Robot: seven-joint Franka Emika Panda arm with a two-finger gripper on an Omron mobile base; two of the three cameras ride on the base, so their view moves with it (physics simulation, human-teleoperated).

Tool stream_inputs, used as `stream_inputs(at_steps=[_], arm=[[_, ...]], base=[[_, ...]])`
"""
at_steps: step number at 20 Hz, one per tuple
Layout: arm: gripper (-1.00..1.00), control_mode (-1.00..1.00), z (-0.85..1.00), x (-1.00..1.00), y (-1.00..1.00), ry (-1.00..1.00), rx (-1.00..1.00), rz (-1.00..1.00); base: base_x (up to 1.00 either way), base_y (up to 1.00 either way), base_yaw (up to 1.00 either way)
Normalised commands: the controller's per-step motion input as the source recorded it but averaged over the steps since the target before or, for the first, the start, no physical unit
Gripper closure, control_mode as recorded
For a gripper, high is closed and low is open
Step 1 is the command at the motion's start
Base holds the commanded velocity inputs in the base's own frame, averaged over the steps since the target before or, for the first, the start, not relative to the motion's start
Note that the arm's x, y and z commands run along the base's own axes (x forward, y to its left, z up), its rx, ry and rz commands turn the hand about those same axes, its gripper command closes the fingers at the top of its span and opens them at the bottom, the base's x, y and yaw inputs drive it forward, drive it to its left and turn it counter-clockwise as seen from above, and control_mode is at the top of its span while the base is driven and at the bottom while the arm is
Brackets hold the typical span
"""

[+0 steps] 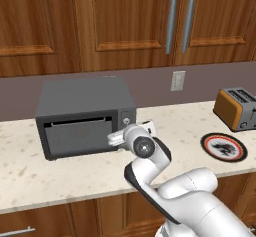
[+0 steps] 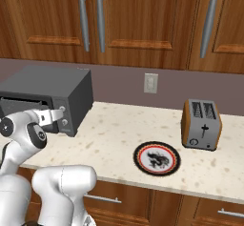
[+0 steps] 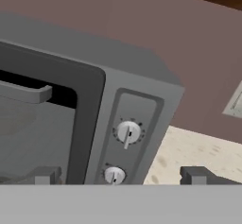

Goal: Pick up the bagel from the plate, place it on the toaster oven rack, close the door, and set the timer.

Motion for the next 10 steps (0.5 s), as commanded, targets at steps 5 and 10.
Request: stream_inputs(at_steps=[5,10], arm=[[-1.0,-1.0,-0.26,0.1,0.0,0.0,0.0,0.0],[-1.0,-1.0,-0.26,0.06,0.0,0.0,0.0,0.0]], base=[[0.0,0.0,0.0],[0.0,0.0,0.0]])
